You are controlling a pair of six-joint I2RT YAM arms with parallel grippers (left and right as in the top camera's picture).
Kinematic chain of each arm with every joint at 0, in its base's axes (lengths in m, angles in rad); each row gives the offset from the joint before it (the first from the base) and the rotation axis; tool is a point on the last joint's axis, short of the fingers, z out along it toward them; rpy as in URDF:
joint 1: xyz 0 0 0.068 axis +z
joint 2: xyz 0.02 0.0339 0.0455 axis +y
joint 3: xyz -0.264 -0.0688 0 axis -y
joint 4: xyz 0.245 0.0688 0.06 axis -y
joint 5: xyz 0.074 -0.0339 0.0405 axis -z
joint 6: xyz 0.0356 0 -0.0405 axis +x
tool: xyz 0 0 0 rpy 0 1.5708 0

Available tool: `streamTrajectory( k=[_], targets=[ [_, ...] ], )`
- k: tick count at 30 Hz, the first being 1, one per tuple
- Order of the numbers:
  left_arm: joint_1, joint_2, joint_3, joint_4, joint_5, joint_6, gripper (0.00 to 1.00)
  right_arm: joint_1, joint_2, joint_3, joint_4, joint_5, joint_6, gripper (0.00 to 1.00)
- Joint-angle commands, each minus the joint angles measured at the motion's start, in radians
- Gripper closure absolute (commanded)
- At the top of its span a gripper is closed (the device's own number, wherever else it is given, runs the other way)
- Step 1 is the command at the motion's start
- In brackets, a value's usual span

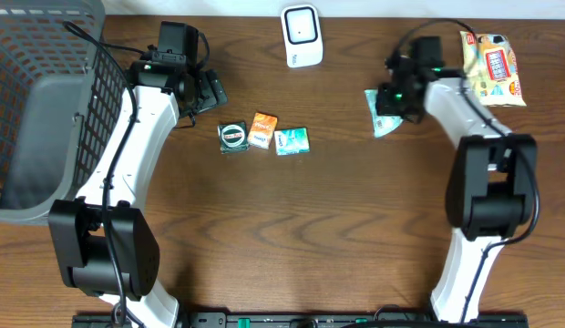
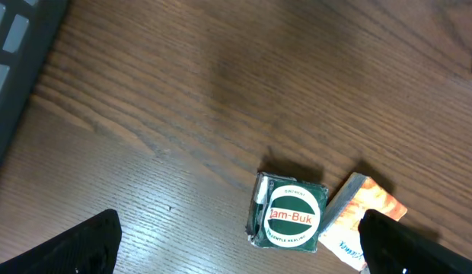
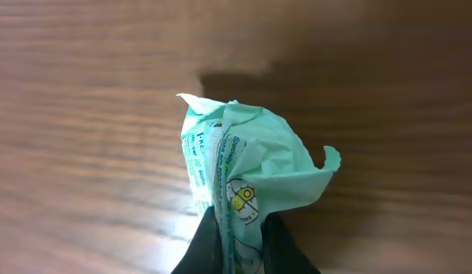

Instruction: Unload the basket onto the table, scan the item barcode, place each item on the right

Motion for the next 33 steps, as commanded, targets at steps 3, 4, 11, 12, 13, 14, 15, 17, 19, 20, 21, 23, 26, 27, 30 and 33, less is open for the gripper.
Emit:
streamTrajectory(
  k=[3,4,11,12,13,14,15,17,19,20,21,23,26,27,30,33],
  targets=[
    [0.000,0.005,0.008,-0.003,-0.009,-0.002,0.02,0.279,-0.001,0.006,0.009,0.924,0.025,0.99],
    [0.000,0.005,0.008,-0.003,-0.009,-0.002,0.02,0.305,0.014,0.005,0.011,0.974,0.040,0.99],
    [0.000,0.005,0.008,-0.003,-0.009,-0.002,0.02,0.425,0.163,0.005,0.033,1.035,0.048,0.96],
    [0.000,0.005,0.008,-0.003,-0.009,-0.002,0.02,0.437,0.186,0.005,0.029,1.050,0.048,0.95],
    [0.000,0.005,0.008,-0.003,-0.009,-0.002,0.02,0.446,0.203,0.005,0.025,1.066,0.048,0.92],
    [0.000,0.005,0.008,-0.003,-0.009,-0.002,0.03,0.456,0.217,0.005,0.020,1.079,0.048,0.89],
    [0.000,0.005,0.008,-0.003,-0.009,-0.002,0.02,0.469,0.227,0.005,0.012,1.083,0.048,0.85],
    [0.000,0.005,0.008,-0.003,-0.009,-0.002,0.02,0.493,0.230,0.005,-0.001,1.071,0.049,0.65],
    [0.000,0.005,0.008,-0.003,-0.009,-0.002,0.02,0.518,0.223,0.005,-0.005,1.046,0.049,0.53],
    [0.000,0.005,0.008,-0.003,-0.009,-0.002,0.02,0.537,0.211,0.005,-0.005,1.019,0.050,0.47],
    [0.000,0.005,0.008,-0.003,-0.009,-0.002,0.02,0.546,0.203,0.006,-0.007,1.004,0.054,0.42],
    [0.000,0.005,0.008,-0.003,-0.009,-0.002,0.02,0.570,0.166,0.008,-0.012,0.947,0.083,0.29],
    [0.000,0.005,0.008,-0.003,-0.009,-0.002,0.02,0.576,0.094,0.008,-0.021,0.856,0.109,0.23],
    [0.000,0.005,0.008,-0.003,-0.009,-0.002,0.02,0.567,0.058,0.008,-0.026,0.804,0.129,0.21],
    [0.000,0.005,0.008,-0.003,-0.009,-0.002,0.02,0.524,-0.040,0.008,-0.026,0.631,0.135,0.23],
    [0.000,0.005,0.008,-0.003,-0.009,-0.002,0.02,0.456,-0.116,0.008,-0.027,0.549,0.134,0.38]
  ],
)
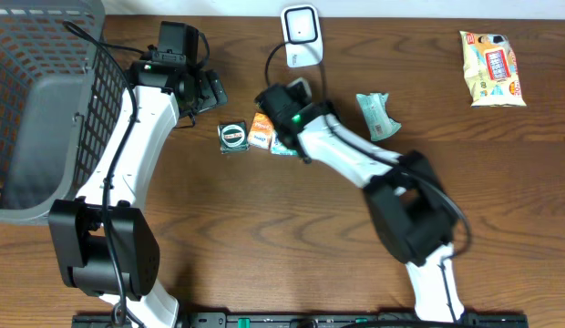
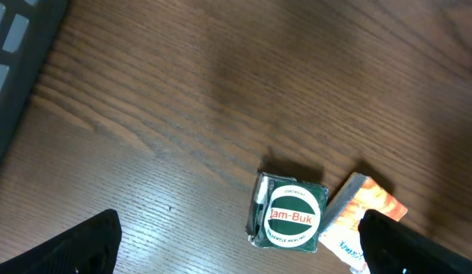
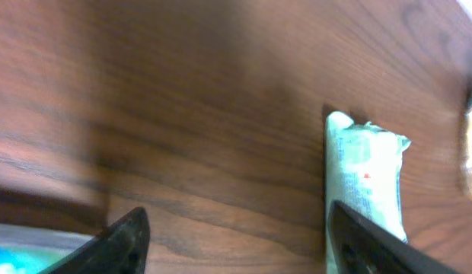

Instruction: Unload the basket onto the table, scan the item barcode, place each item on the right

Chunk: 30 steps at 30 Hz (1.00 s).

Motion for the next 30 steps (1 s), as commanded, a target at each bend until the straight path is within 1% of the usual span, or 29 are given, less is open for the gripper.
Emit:
streamTrajectory(
  k=[1,2,4,6,8,10,13,16,21,23,24,26,28,29,30],
  targets=[
    [0.000,0.005,0.008,-0.003,-0.009,-0.002,0.02,-0.115,-0.132,-0.002,-0.001,-0.169,0.034,0.42],
    [0.000,0.005,0.008,-0.003,-0.009,-0.002,0.02,-0.143,-0.144,-0.002,0.000,-0.170,0.034,0.42],
    [0.000,0.005,0.008,-0.003,-0.009,-0.002,0.02,-0.217,-0.153,-0.002,0.000,-0.201,0.030,0.35],
    [0.000,0.005,0.008,-0.003,-0.009,-0.002,0.02,-0.283,-0.150,-0.003,0.000,-0.273,0.002,0.31],
    [0.000,0.005,0.008,-0.003,-0.009,-0.002,0.02,-0.362,-0.131,-0.004,0.000,-0.418,-0.042,0.24],
    [0.000,0.005,0.008,-0.003,-0.009,-0.002,0.02,-0.431,-0.105,-0.004,0.002,-0.563,-0.077,0.21],
    [0.000,0.005,0.008,-0.003,-0.009,-0.002,0.02,-0.528,-0.047,-0.004,0.005,-0.740,-0.082,0.21],
    [0.000,0.005,0.008,-0.003,-0.009,-0.002,0.02,-0.600,0.013,-0.004,0.004,-0.883,-0.082,0.23],
    [0.000,0.005,0.008,-0.003,-0.009,-0.002,0.02,-0.663,0.089,-0.004,0.005,-1.092,-0.109,0.28],
    [0.000,0.005,0.008,-0.003,-0.009,-0.002,0.02,-0.667,0.103,-0.004,0.004,-1.100,-0.108,0.34],
    [0.000,0.005,0.008,-0.003,-0.009,-0.002,0.02,-0.667,0.105,-0.004,0.004,-1.099,-0.108,0.44],
    [0.000,0.005,0.008,-0.003,-0.009,-0.002,0.02,-0.663,0.108,-0.004,0.004,-1.099,-0.108,0.59],
    [0.000,0.005,0.008,-0.003,-0.009,-0.002,0.02,-0.655,0.108,-0.004,0.005,-1.099,-0.108,0.67],
    [0.000,0.005,0.008,-0.003,-0.009,-0.002,0.02,-0.651,0.108,-0.003,0.005,-1.099,-0.108,0.73],
    [0.000,0.005,0.008,-0.003,-0.009,-0.002,0.02,-0.644,0.108,-0.003,0.008,-1.099,-0.108,0.83]
  ],
)
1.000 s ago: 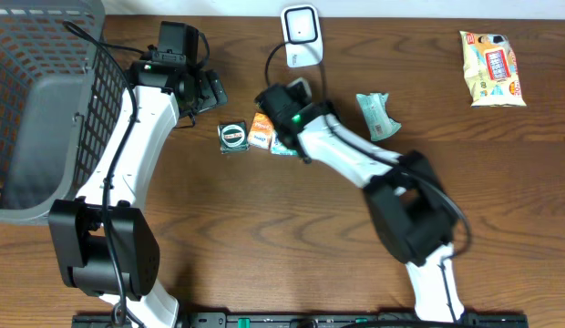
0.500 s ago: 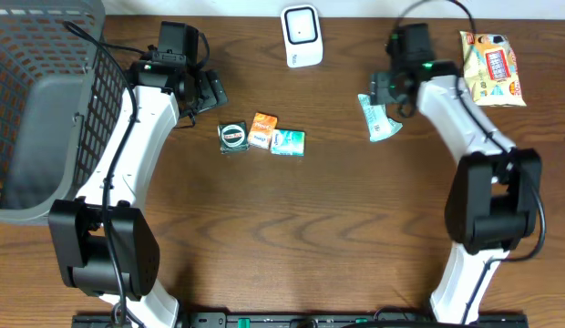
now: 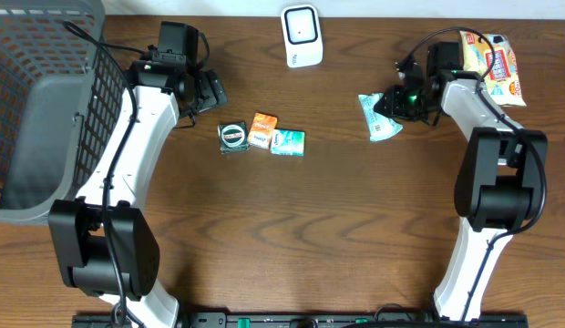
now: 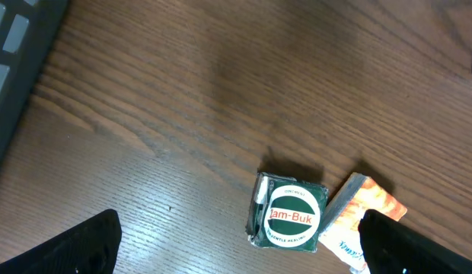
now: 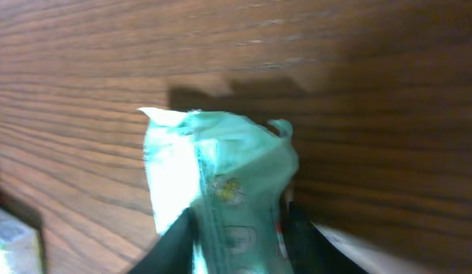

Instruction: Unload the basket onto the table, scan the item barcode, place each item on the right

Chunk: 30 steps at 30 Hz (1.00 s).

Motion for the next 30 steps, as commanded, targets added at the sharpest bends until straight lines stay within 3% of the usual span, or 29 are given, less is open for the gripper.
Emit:
streamTrajectory(
  k=[1,2,7,17,30],
  targets=[
    [0.000,0.005,0.008,-0.003,-0.009,-0.002,0.02,0.024,0.029,-0.007,-0.005,-0.016,-0.009,0.94],
    [0.000,0.005,0.008,-0.003,-0.009,-0.002,0.02,0.031,0.026,-0.005,-0.005,-0.010,-0.005,0.99],
    [0.000,0.005,0.008,-0.003,-0.009,-0.002,0.02,0.091,-0.025,-0.003,-0.009,0.241,0.046,0.99],
    [0.000,0.005,0.008,-0.003,-0.009,-0.002,0.02,0.455,-0.064,-0.010,-0.021,1.407,0.051,0.99],
    [0.000,0.005,0.008,-0.003,-0.009,-0.002,0.02,0.618,0.198,-0.015,0.003,1.566,0.052,0.96]
  ],
)
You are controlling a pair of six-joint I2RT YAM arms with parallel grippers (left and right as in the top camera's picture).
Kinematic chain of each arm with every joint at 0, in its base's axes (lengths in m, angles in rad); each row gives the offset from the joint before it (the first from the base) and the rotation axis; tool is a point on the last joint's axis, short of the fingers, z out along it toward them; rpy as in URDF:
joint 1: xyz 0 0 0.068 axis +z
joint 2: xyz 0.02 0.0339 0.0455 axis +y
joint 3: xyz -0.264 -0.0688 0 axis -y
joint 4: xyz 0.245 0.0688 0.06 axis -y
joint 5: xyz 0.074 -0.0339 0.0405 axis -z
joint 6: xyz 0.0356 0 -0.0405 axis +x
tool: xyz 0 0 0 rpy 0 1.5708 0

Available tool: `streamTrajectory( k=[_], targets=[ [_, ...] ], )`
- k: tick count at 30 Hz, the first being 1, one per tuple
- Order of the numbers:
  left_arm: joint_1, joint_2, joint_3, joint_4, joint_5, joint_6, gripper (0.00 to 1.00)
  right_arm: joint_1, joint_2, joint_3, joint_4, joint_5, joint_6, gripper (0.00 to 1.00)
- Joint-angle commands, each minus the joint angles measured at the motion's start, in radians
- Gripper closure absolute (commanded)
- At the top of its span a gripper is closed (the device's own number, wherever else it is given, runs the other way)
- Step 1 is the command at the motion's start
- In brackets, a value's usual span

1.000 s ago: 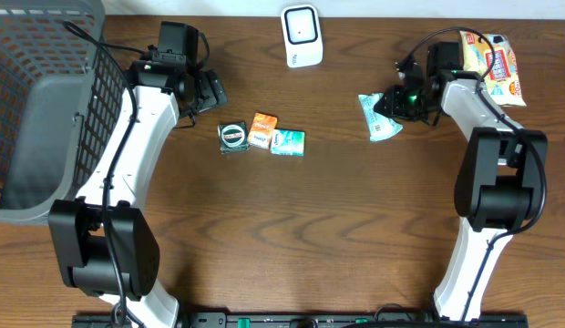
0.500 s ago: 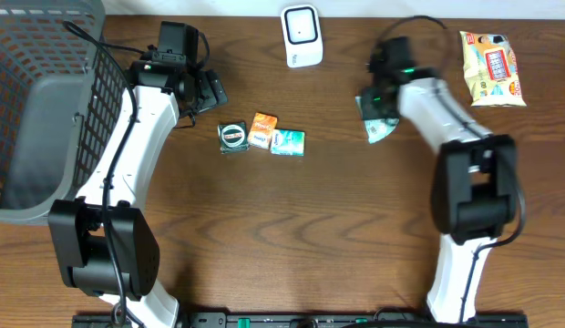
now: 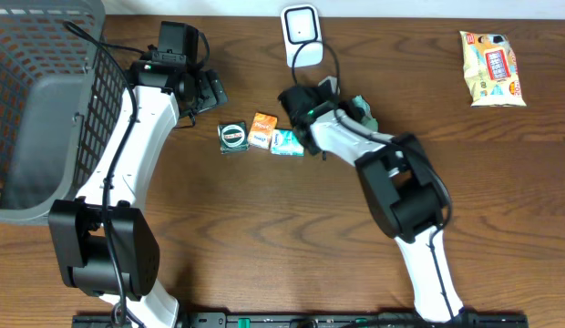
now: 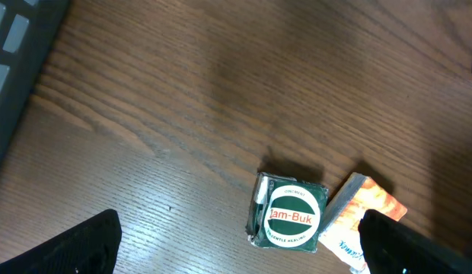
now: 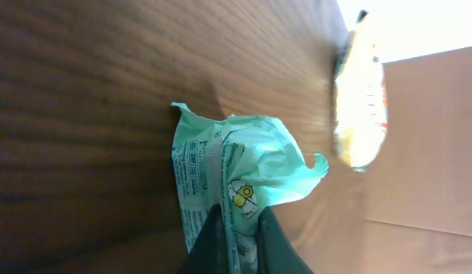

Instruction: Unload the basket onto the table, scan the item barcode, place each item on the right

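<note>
A crumpled mint-green packet (image 5: 237, 164) is pinched at its lower end by my right gripper (image 5: 237, 243), which is shut on it. In the overhead view that gripper (image 3: 344, 107) holds the packet (image 3: 362, 110) just below and right of the white scanner (image 3: 301, 35) at the table's back edge. My left gripper (image 4: 240, 259) hangs open above the table, its fingertips (image 4: 84, 245) wide apart, with a green Zam-Buk tin (image 4: 291, 214) and an orange box (image 4: 371, 215) below it.
Tin (image 3: 232, 136), orange box (image 3: 261, 128) and teal box (image 3: 288, 141) lie in a row left of the right gripper. A yellow snack bag (image 3: 490, 55) lies at the back right. A grey wire basket (image 3: 36, 109) fills the left side.
The right arm was stretched out on the right side with the packet; now it is at the centre under the scanner, still shut on the packet, which is slightly further left. The left arm has not moved.
First my right gripper was shut on the green packet right of centre. Then it stood open near the small boxes, the packet lying loose on the table. Then it was on the packet again from the right, and now holds it beside the scanner. The left gripper stayed open throughout.
</note>
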Motion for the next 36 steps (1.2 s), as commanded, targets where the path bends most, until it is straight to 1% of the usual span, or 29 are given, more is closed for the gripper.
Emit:
streamTrajectory(
  k=[1,4,5,6,7,8,10,11,13,19,21,23,24,26,27,28,30,34,36],
  targets=[
    [0.000,0.005,0.008,-0.004,-0.009,-0.002,0.02,0.033,0.073,-0.013,-0.032,0.039,0.014,0.92],
    [0.000,0.005,0.008,-0.004,-0.009,-0.002,0.02,0.063,0.066,-0.013,-0.067,0.014,0.052,0.81],
    [0.000,0.005,0.008,-0.004,-0.009,-0.002,0.02,0.075,0.061,-0.012,-0.074,-0.015,0.051,0.76],
    [0.000,0.005,0.008,-0.004,-0.009,-0.002,0.02,0.087,0.052,-0.011,-0.082,-0.061,0.051,0.65],
    [0.000,0.005,0.008,-0.004,-0.009,-0.002,0.02,0.097,0.044,-0.011,-0.089,-0.106,0.051,0.51],
    [0.000,0.005,0.008,-0.004,-0.009,-0.002,0.02,0.107,0.031,-0.011,-0.097,-0.164,0.051,0.39],
    [0.000,0.005,0.008,-0.004,-0.009,-0.002,0.02,0.117,0.000,-0.010,-0.117,-0.277,0.076,0.30],
    [0.000,0.005,0.008,-0.004,-0.009,-0.002,0.02,0.117,-0.020,-0.010,-0.128,-0.326,0.101,0.29],
    [0.000,0.005,0.008,-0.004,-0.009,-0.002,0.02,0.108,-0.064,-0.010,-0.143,-0.399,0.128,0.28],
    [0.000,0.005,0.008,-0.004,-0.009,-0.002,0.02,0.022,-0.243,-0.010,-0.162,-0.547,0.126,0.28],
    [0.000,0.005,0.008,-0.004,-0.009,-0.002,0.02,-0.035,-0.303,-0.010,-0.160,-0.654,0.102,0.29],
    [0.000,0.005,0.008,-0.004,-0.009,-0.002,0.02,-0.105,-0.343,-0.010,-0.153,-0.828,0.038,0.30],
    [0.000,0.005,0.008,-0.004,-0.009,-0.002,0.02,-0.146,-0.354,-0.010,-0.151,-0.944,-0.005,0.33],
    [0.000,0.005,0.008,-0.004,-0.009,-0.002,0.02,-0.219,-0.355,-0.010,-0.151,-1.122,-0.049,0.39],
    [0.000,0.005,0.008,-0.004,-0.009,-0.002,0.02,-0.255,-0.346,-0.011,-0.151,-1.184,-0.049,0.42],
    [0.000,0.005,0.008,-0.004,-0.009,-0.002,0.02,-0.283,-0.336,-0.013,-0.153,-1.225,-0.049,0.46],
    [0.000,0.005,0.008,-0.004,-0.009,-0.002,0.02,-0.346,-0.299,-0.013,-0.162,-1.297,-0.049,0.52],
    [0.000,0.005,0.008,-0.004,-0.009,-0.002,0.02,-0.394,-0.232,-0.013,-0.164,-1.394,-0.051,0.52],
    [0.000,0.005,0.008,-0.004,-0.009,-0.002,0.02,-0.402,-0.193,-0.013,-0.164,-1.428,-0.051,0.55]
  ],
)
